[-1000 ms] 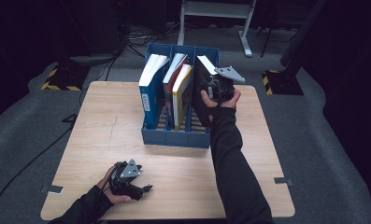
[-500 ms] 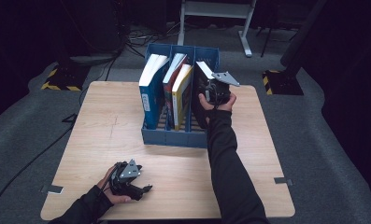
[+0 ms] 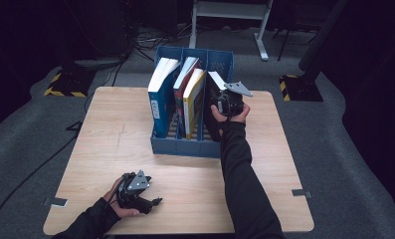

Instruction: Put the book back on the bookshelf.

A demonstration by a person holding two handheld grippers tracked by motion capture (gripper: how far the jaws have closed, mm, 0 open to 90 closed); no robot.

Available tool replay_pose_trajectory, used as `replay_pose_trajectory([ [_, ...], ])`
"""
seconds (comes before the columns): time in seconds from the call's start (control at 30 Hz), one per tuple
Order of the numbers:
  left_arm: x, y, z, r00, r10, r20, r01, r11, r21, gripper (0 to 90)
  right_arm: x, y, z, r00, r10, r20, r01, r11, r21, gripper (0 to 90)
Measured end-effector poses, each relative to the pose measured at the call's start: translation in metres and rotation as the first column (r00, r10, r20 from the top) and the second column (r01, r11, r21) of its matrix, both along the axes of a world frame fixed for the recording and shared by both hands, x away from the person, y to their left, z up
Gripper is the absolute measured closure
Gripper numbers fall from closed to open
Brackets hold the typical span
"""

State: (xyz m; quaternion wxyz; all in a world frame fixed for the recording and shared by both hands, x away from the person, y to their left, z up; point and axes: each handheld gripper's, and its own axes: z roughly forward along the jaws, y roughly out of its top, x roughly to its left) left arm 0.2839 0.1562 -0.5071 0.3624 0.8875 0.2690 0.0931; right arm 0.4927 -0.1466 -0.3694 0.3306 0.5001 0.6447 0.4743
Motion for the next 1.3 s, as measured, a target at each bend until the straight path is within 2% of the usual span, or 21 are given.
replay_pose_trajectory([
  [0.53, 0.000, 0.000, 0.000, 1.0000, 0.001, -0.002, -0.001, 1.0000, -0.001, 15.5, -0.015, -0.005, -0.005, 0.9985, 0.047, -0.026, -0.048, 0.998, -0.045, 51.7],
  [0.87, 0.000, 0.000, 0.000, 1.0000, -0.001, -0.002, 0.001, 1.0000, 0.000, 15.3, -0.028, -0.009, -0.011, 0.9963, 0.082, -0.026, -0.084, 0.993, -0.078, 49.3],
  [1.0, 0.000, -0.001, 0.000, 1.0000, -0.001, -0.002, 0.001, 1.0000, 0.000, 15.3, -0.032, -0.011, -0.012, 0.9950, 0.097, -0.027, -0.098, 0.993, -0.071, 48.1],
  [1.23, 0.000, -0.001, 0.000, 1.0000, -0.001, -0.002, 0.001, 1.0000, 0.000, 15.3, -0.038, -0.018, -0.015, 0.9901, 0.134, -0.044, -0.135, 0.991, -0.023, 44.9],
  [1.3, 0.000, -0.001, 0.000, 1.0000, -0.001, -0.002, 0.001, 1.0000, 0.000, 15.2, -0.041, -0.020, -0.017, 0.9878, 0.150, -0.041, -0.151, 0.988, -0.029, 44.0],
])
